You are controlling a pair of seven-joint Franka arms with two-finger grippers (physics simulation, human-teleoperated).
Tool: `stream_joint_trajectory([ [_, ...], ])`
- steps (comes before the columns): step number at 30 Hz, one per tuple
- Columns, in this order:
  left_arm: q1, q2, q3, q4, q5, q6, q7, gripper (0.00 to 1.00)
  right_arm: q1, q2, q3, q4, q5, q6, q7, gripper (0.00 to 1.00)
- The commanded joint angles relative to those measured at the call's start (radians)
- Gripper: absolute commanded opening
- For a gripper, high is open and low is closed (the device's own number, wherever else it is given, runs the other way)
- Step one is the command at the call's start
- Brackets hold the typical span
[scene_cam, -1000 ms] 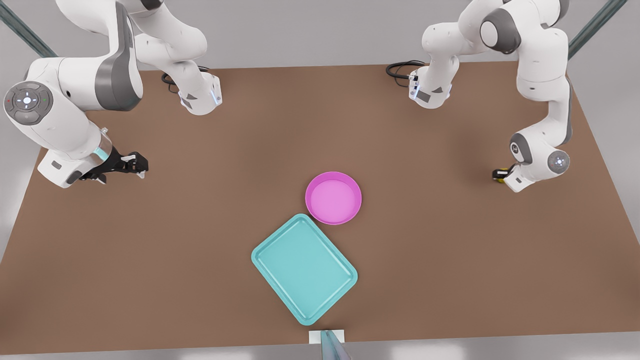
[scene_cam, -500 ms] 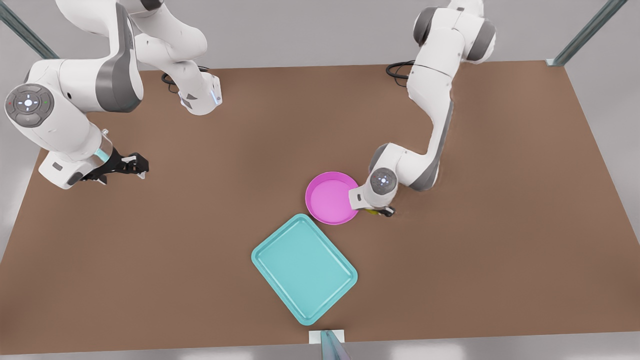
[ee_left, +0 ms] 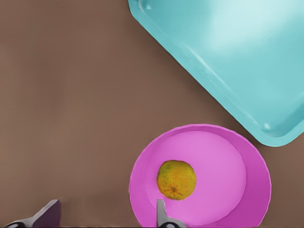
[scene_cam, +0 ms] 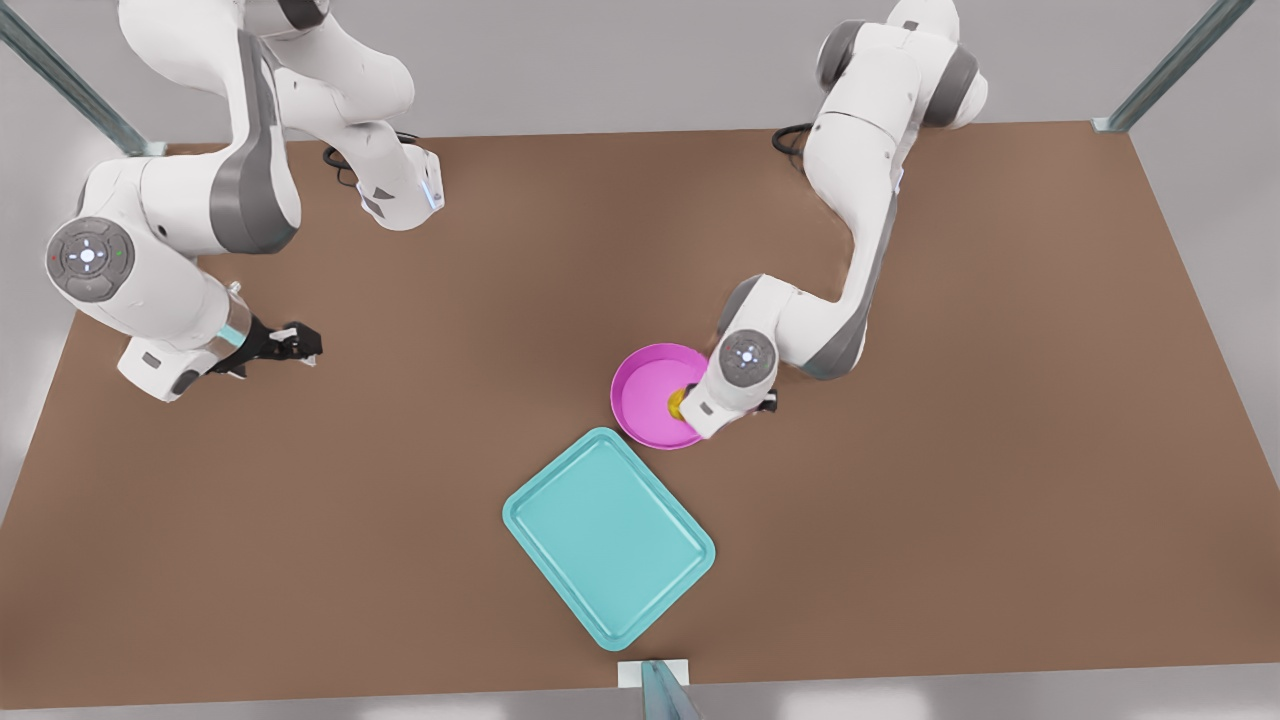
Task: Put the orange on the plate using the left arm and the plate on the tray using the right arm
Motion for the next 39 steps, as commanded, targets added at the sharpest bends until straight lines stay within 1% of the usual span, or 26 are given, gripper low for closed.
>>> stream_joint_trajectory([
  [1,0.009,-0.128,0.19,0.005,0.0,-0.449,0.191,1.0,0.055,0.053,0.0,-0.007,0.167,0.041,0.016,1.0],
  [2,0.007,-0.163,0.266,0.043,0.011,-0.498,0.255,1.0,0.087,0.095,0.0,-0.009,0.232,0.08,0.016,1.0],
  [3,0.01,-0.159,0.316,0.091,0.005,-0.549,0.253,1.0,0.124,0.138,0.0,-0.015,0.315,0.139,0.016,1.0],
  [4,0.01,-0.159,0.336,0.116,0.005,-0.597,0.256,1.0,0.137,0.164,0.01,-0.027,0.353,0.193,0.016,1.0],
  [5,0.079,-0.181,0.309,0.122,0.005,-0.615,0.252,1.0,0.144,0.164,0.06,-0.121,0.393,0.337,0.015,1.0],
  [6,0.374,-0.28,-0.017,0.099,0.023,-0.603,0.238,1.0,0.176,0.167,0.094,-0.173,0.395,0.457,0.015,1.0],
  [7,0.487,-0.329,-0.138,0.082,0.086,-0.544,0.244,1.0,0.225,0.175,0.099,-0.205,0.396,0.55,0.024,1.0],
  [8,0.487,-0.397,-0.177,-0.013,0.097,-0.408,0.227,1.0,0.256,0.196,0.099,-0.205,0.404,0.592,0.058,1.0],
  [9,0.498,-0.391,-0.201,0.007,0.094,-0.422,0.221,1.0,0.295,0.216,0.099,-0.205,0.421,0.646,0.084,1.0],
  [10,0.497,-0.373,-0.201,0.05,0.092,-0.466,0.226,1.0,0.324,0.23,0.099,-0.204,0.425,0.673,0.11,1.0],
  [12,0.498,-0.364,-0.201,0.056,0.091,-0.48,0.224,1.0,0.359,0.263,0.099,-0.201,0.434,0.704,0.125,1.0],
  [13,0.498,-0.342,-0.201,0.088,0.088,-0.502,0.221,1.0,0.374,0.283,0.099,-0.196,0.459,0.707,0.125,1.0],
  [15,0.498,-0.342,-0.198,0.088,0.081,-0.511,0.223,1.0,0.41,0.32,0.099,-0.195,0.476,0.749,0.125,1.0],
  [16,0.492,-0.348,-0.199,0.088,0.081,-0.551,0.224,1.0,0.419,0.334,0.099,-0.198,0.485,0.796,0.125,1.0],
  [19,0.489,-0.342,-0.201,0.113,0.083,-0.554,0.218,1.0,0.431,0.359,0.099,-0.216,0.493,0.824,0.125,1.0],
  [21,0.49,-0.339,-0.199,0.113,0.081,-0.552,0.233,1.0,0.43,0.36,0.099,-0.248,0.493,0.816,0.127,1.0],
  [23,0.49,-0.339,-0.198,0.114,0.08,-0.554,0.235,1.0,0.425,0.36,0.099,-0.277,0.536,0.81,0.125,1.0],
  [24,0.49,-0.339,-0.198,0.114,0.081,-0.554,0.236,1.0,0.43,0.369,0.099,-0.276,0.576,0.81,0.124,1.0],
  [29,0.49,-0.339,-0.198,0.114,0.08,-0.554,0.239,1.0,0.451,0.417,0.099,-0.251,0.643,0.811,0.12,1.0],
  [39,0.49,-0.34,-0.198,0.116,0.054,-0.555,0.229,1.0,0.488,0.53,0.1,-0.187,0.654,0.825,0.119,1.0],
])
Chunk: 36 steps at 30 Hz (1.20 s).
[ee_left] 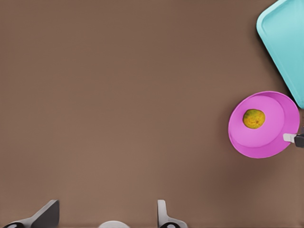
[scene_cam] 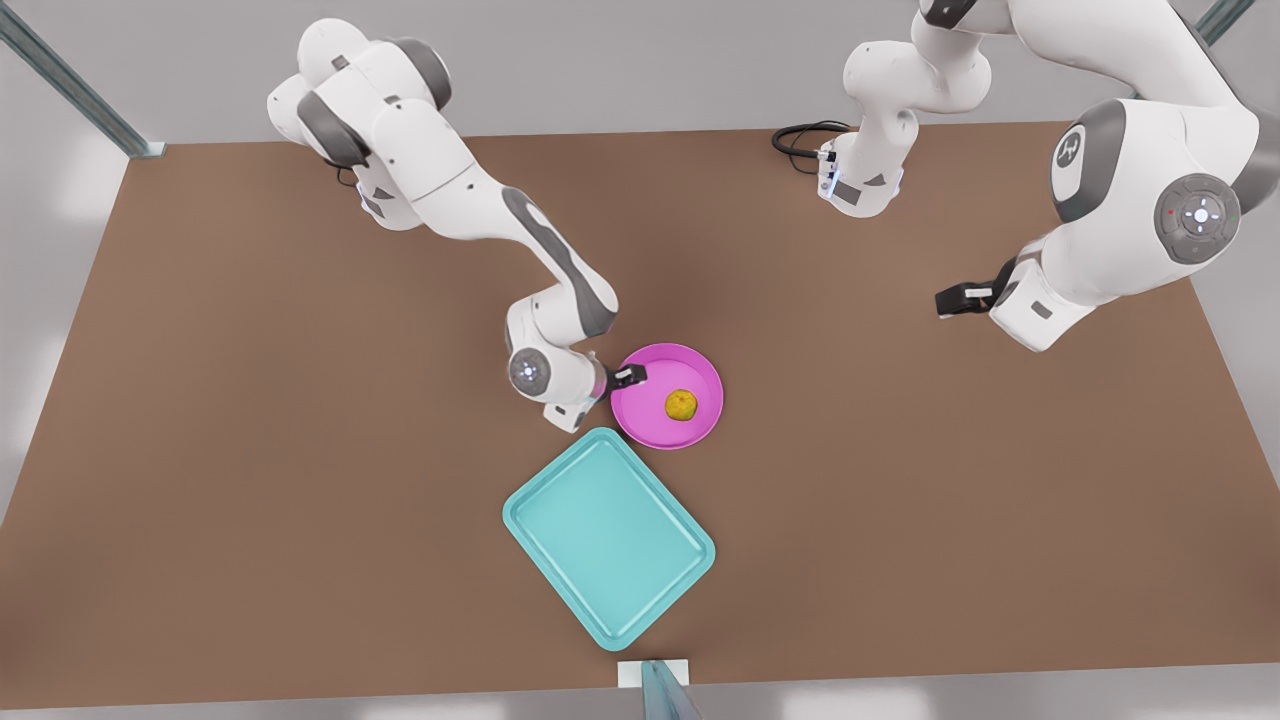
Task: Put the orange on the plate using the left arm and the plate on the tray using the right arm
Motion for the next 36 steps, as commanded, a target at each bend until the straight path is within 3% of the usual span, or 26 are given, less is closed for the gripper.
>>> stream_joint_trajectory([
  [1,0.0,-0.001,-0.001,0.001,-0.004,-0.003,0.024,1.0,0.005,0.012,0.0,0.009,0.007,0.009,0.013,1.0],
  [8,-0.002,0.0,-0.003,0.0,-0.004,-0.003,0.023,1.0,0.016,0.055,0.0,0.041,0.005,0.009,0.013,1.0],
  [9,-0.002,-0.001,-0.003,0.0,-0.006,-0.003,0.023,1.0,0.016,0.06,0.0,0.05,0.005,0.004,0.013,0.75],
  [10,-0.002,0.0,-0.003,0.0,-0.006,-0.008,0.023,1.0,0.017,0.069,0.0,0.059,0.004,0.006,0.013,0.66],
  [12,-0.002,0.0,-0.003,0.0,-0.006,-0.01,0.023,1.0,0.017,0.072,0.0,0.063,0.004,0.006,0.013,0.61],
  [14,-0.002,-0.001,-0.003,0.0,-0.006,-0.01,0.023,1.0,0.017,0.074,0.0,0.064,0.004,0.004,0.012,0.42],
  [18,-0.002,0.0,-0.003,0.0,-0.013,-0.011,0.021,1.0,0.017,0.074,0.0,0.076,0.004,-0.002,0.012,0.31],
  [23,-0.003,-0.001,-0.004,0.0,-0.015,-0.011,0.021,1.0,0.017,0.072,0.0,0.102,0.004,-0.01,0.012,0.21],
  [36,0.001,0.003,0.01,0.001,-0.026,-0.011,0.027,1.0,0.016,0.067,0.0,0.148,0.002,-0.01,0.003,0.21],
])
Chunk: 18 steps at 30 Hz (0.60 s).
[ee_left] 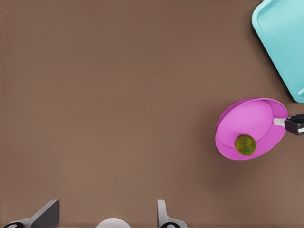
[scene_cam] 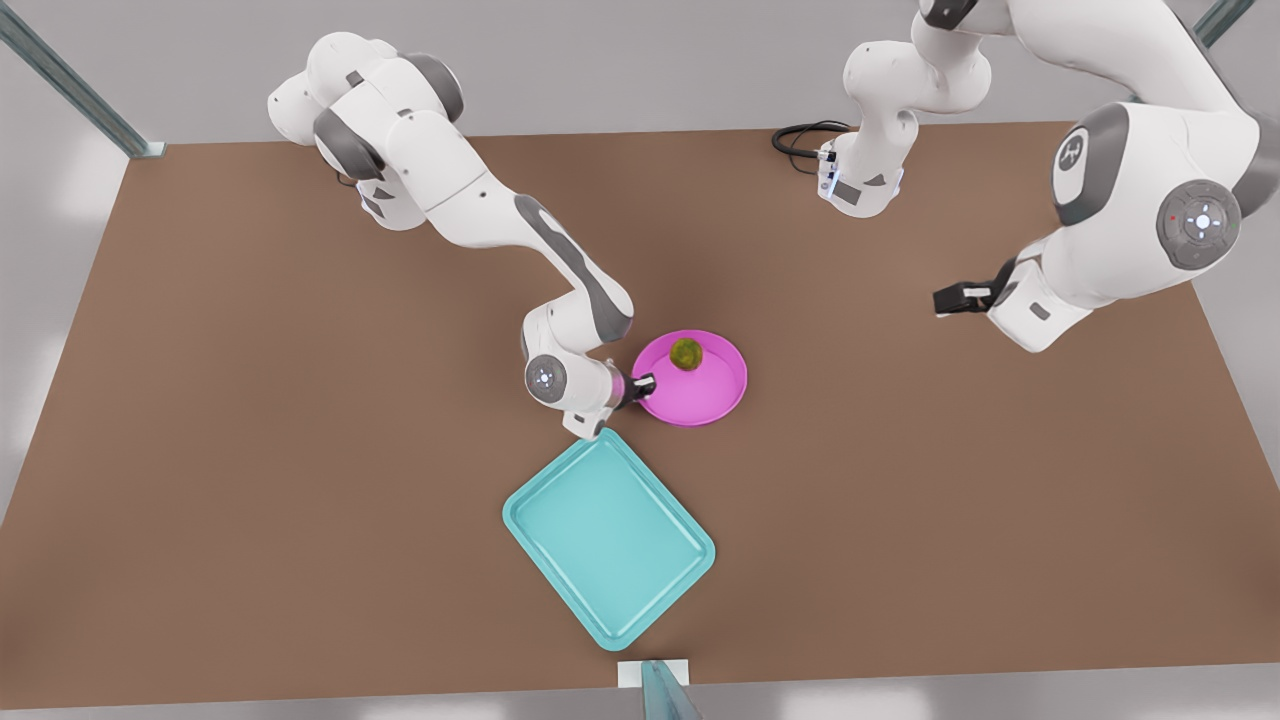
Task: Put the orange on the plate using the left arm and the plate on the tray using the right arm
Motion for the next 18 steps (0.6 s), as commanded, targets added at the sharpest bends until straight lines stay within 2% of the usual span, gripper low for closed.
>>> stream_joint_trajectory([
  [1,-0.003,0.002,-0.003,0.001,-0.008,-0.003,0.002,1.0,0.0,-0.002,0.0,0.014,-0.009,-0.012,0.018,0.21],
  [4,-0.005,-0.003,-0.008,0.001,-0.008,-0.003,0.0,1.0,-0.017,-0.009,-0.008,0.072,-0.001,-0.138,0.026,0.21],
  [9,-0.003,-0.001,-0.008,0.001,-0.009,-0.003,0.003,1.0,-0.046,-0.008,-0.013,0.101,0.001,-0.14,0.034,0.21],
  [15,-0.005,-0.001,-0.008,0.001,-0.009,-0.009,0.008,1.0,-0.135,0.006,-0.02,0.181,0.12,-0.151,0.084,0.21],
  [18,-0.005,-0.001,-0.008,0.0,-0.009,-0.01,0.005,1.0,-0.176,0.015,-0.054,0.222,0.12,-0.146,0.084,0.21],
])
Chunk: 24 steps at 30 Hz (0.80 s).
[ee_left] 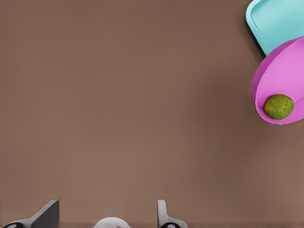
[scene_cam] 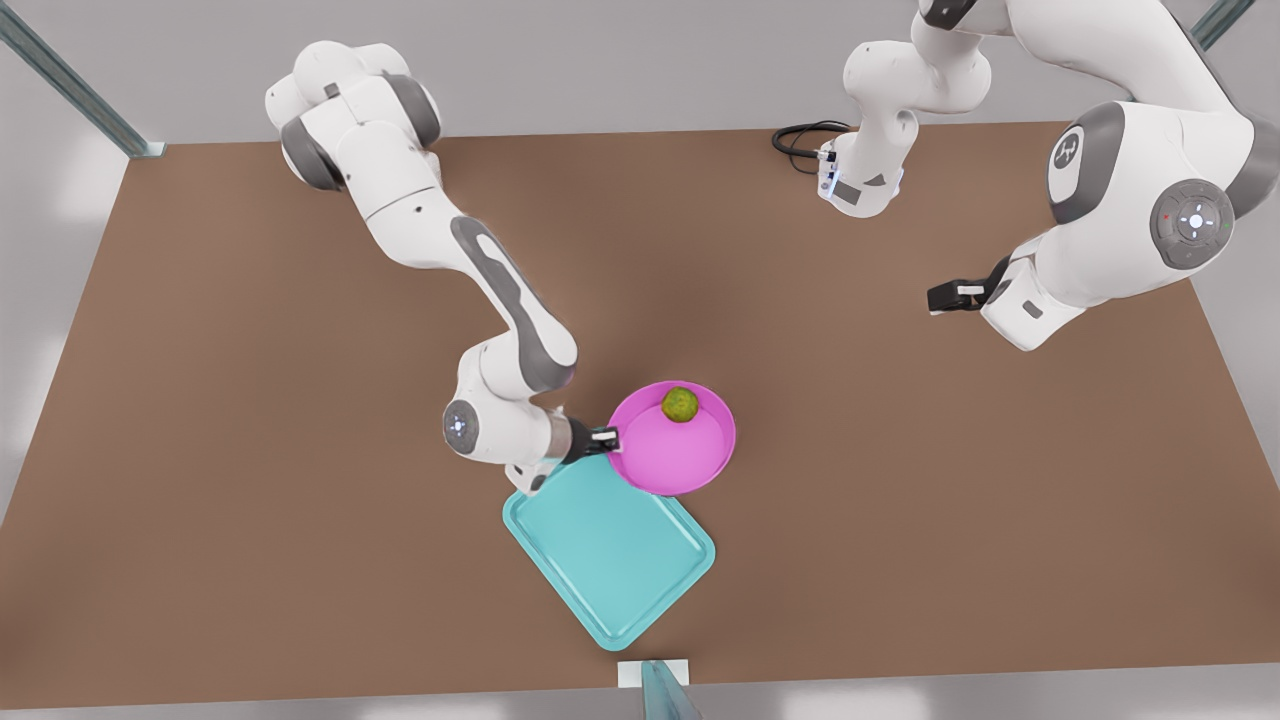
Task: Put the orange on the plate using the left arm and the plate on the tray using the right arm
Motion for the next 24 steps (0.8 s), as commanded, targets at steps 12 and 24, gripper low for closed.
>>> stream_joint_trajectory([
  [12,0.0,-0.004,0.0,-0.001,0.002,-0.006,0.004,1.0,-0.147,0.085,-0.032,0.045,0.136,-0.009,0.048,0.21],
  [24,0.0,-0.003,0.0,-0.001,-0.003,-0.02,-0.001,1.0,-0.158,0.09,-0.023,0.044,0.138,-0.006,0.044,0.56],
])
